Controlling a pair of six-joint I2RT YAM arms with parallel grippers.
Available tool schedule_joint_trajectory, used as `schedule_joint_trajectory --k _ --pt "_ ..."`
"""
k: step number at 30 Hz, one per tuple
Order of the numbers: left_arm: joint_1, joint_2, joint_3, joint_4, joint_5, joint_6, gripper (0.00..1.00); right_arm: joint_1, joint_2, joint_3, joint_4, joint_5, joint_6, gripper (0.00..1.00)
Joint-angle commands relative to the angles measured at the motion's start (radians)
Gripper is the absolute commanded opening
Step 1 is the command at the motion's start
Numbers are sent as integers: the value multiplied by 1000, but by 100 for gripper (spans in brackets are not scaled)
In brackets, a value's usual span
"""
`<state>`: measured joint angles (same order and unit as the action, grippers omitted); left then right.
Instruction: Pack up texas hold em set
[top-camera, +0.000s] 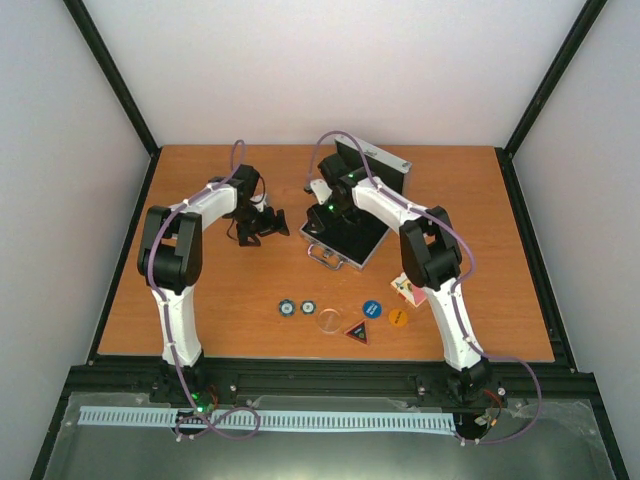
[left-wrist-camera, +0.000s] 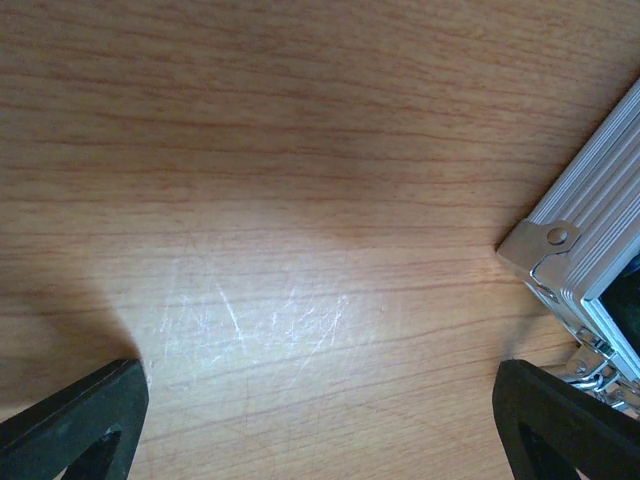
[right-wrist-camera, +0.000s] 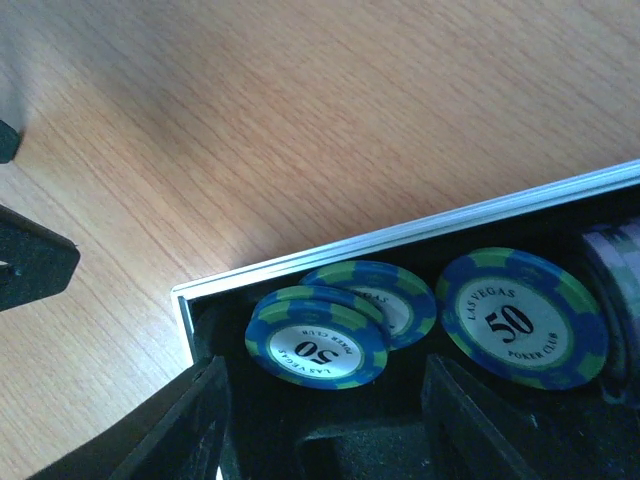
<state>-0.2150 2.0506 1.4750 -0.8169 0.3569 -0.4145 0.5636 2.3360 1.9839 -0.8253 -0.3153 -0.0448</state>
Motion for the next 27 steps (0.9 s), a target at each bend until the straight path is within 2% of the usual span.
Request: schedule_joint_trajectory --k 1,27 --pt "11 63 2 -42 -70 11 98 -5 25 26 17 -46 -4 55" --pt "11 61 -2 -40 -68 13 98 2 90 58 5 10 34 56"
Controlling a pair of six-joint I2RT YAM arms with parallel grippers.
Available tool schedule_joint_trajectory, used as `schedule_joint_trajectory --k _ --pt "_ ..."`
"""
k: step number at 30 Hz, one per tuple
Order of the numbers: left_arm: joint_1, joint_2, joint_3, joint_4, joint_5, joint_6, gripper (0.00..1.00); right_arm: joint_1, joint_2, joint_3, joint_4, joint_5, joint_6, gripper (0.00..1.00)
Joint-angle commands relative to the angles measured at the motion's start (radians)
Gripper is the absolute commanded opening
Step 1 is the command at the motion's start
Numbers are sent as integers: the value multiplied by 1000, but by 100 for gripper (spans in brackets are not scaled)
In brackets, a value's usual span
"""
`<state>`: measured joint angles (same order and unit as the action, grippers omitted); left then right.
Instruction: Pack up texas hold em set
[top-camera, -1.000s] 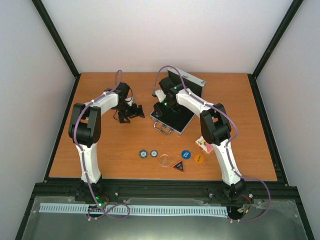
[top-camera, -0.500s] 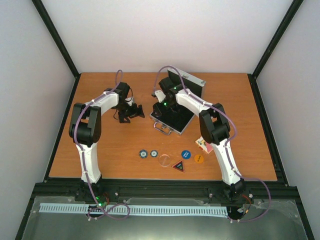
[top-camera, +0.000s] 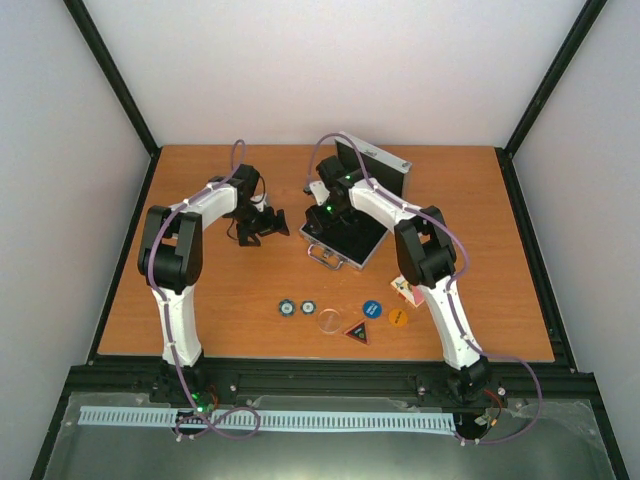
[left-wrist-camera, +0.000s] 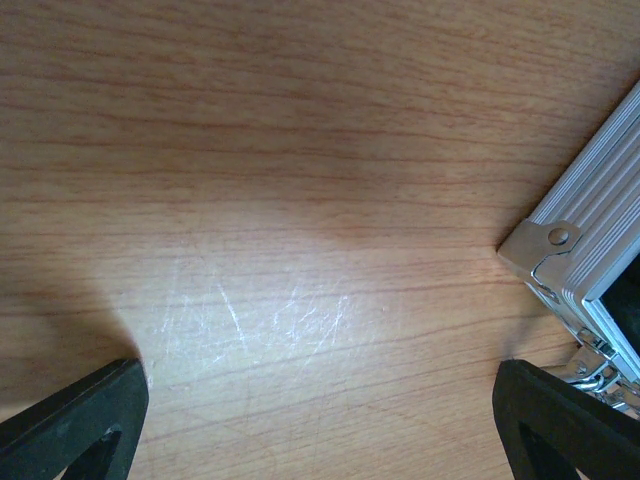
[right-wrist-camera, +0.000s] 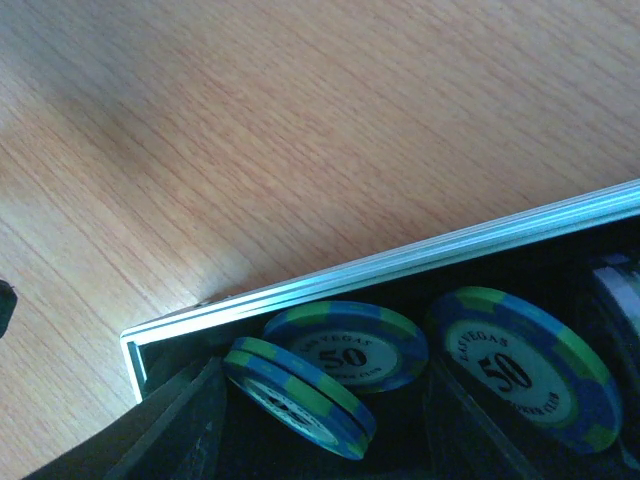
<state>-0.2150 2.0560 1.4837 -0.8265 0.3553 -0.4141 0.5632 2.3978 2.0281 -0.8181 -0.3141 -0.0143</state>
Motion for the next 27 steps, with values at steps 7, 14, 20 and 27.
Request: schedule_joint_trajectory --k 7,14,20,27 --pt "11 63 0 -32 -65 13 98 4 35 9 0 10 -5 52" --pt "11 66 6 -35 -66 15 98 4 28 3 -1 13 -9 40" --pt "11 68 6 -33 -67 13 98 4 16 -12 1 25 -14 28" --pt "11 67 7 -32 -67 12 98 4 -2 -18 -2 46 -16 16"
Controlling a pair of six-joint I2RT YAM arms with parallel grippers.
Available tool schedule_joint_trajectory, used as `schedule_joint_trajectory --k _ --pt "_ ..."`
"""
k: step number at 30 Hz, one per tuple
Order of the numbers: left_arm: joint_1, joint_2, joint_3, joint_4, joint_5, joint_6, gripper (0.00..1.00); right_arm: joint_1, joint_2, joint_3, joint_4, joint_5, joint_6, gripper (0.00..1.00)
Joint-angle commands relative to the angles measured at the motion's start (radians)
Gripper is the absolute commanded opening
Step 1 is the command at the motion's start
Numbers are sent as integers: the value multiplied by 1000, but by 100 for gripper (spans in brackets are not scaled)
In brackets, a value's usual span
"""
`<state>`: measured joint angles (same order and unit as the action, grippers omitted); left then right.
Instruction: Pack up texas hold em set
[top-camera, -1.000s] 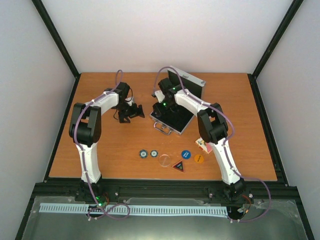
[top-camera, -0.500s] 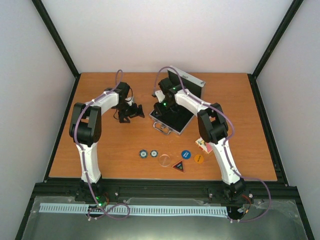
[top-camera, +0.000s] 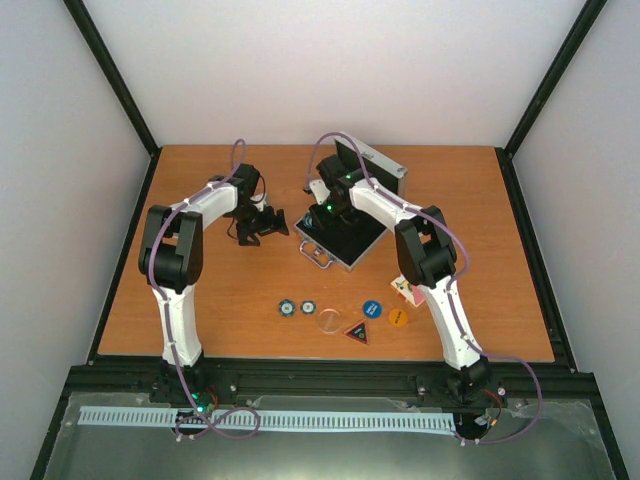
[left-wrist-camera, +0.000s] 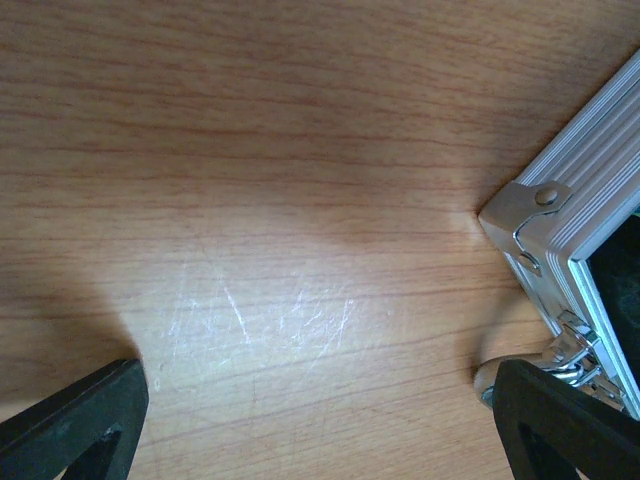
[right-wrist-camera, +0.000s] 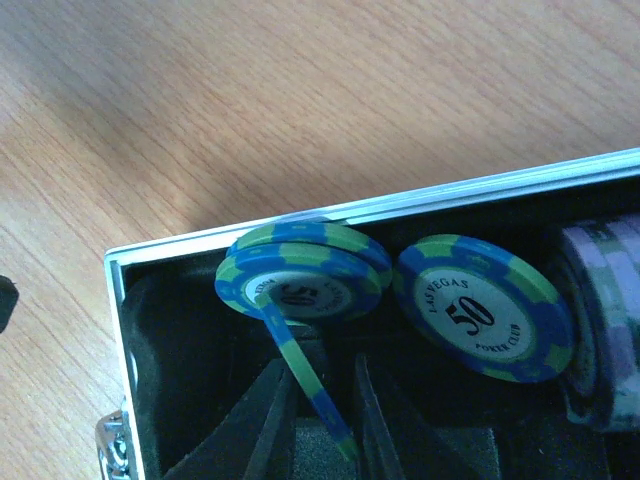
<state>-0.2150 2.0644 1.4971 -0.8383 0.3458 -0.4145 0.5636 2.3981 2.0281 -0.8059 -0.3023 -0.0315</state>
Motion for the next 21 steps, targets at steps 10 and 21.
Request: schedule_joint_trajectory --k 10,21 --pt "11 51 -4 -17 -62 11 98 4 -102 -136 22 1 -12 6" --pt "11 51 -2 -15 -61 9 98 4 -96 -108 42 138 33 4"
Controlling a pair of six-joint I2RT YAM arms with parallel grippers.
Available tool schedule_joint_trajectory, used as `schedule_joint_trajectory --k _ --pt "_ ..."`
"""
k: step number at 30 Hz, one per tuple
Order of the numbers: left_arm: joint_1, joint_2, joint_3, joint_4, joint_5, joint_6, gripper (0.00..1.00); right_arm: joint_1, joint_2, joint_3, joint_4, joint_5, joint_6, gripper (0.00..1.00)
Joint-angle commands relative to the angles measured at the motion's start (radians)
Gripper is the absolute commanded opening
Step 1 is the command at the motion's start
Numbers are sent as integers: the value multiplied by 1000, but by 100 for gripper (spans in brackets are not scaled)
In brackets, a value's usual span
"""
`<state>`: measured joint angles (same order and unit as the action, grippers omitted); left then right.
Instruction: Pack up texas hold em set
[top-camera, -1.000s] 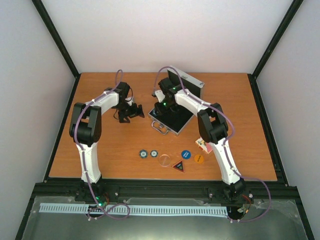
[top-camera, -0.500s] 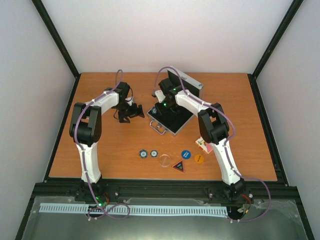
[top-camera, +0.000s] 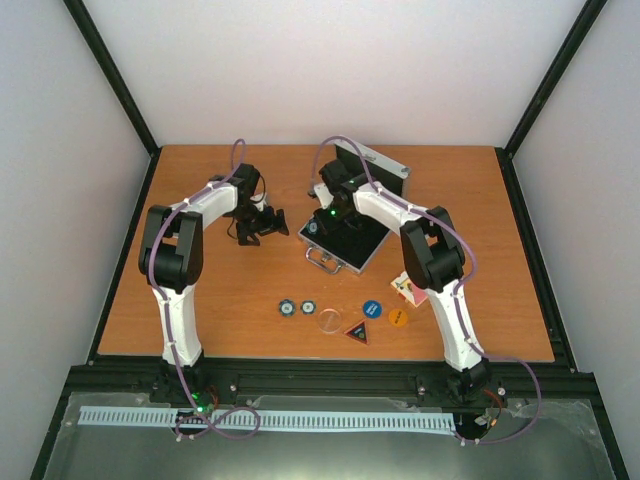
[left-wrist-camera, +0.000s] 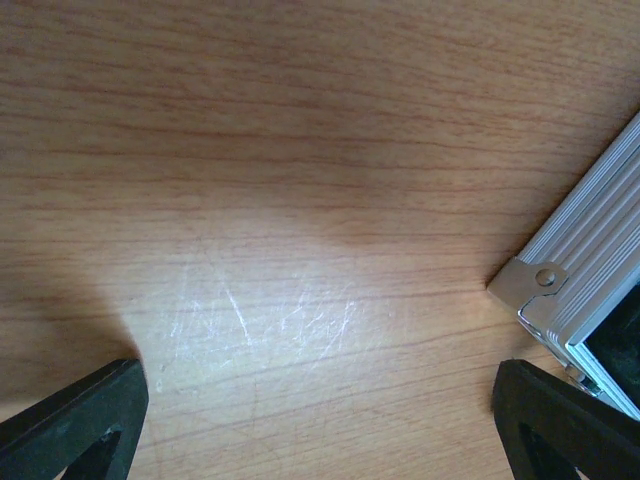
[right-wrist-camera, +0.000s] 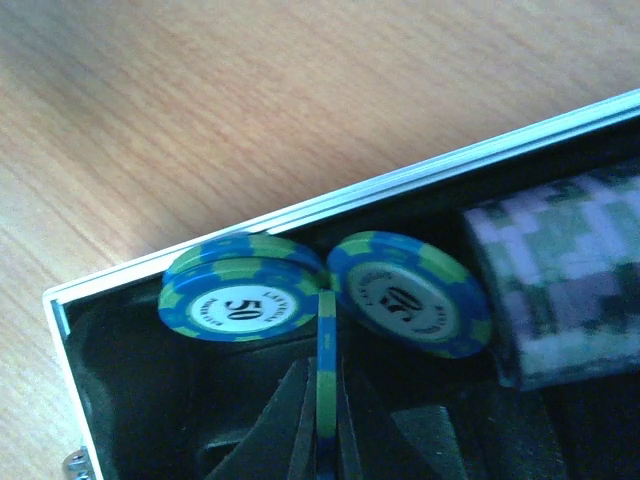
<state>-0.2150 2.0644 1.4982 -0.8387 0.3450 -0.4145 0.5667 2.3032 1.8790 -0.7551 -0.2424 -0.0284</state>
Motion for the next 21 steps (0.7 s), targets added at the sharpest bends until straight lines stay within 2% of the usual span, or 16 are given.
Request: schedule_joint_trajectory --k 1,8,16,21 --pt "11 50 -4 -16 -60 10 98 1 7 51 -8 86 37 4" --pt "11 46 -7 -14 -58 11 98 1 40 92 2 44 88 9" --pt "11 52 -1 -13 -55 10 98 1 35 58 3 24 77 10" --pt "12 54 -5 -11 -54 11 98 1 37 68 -2 55 67 18"
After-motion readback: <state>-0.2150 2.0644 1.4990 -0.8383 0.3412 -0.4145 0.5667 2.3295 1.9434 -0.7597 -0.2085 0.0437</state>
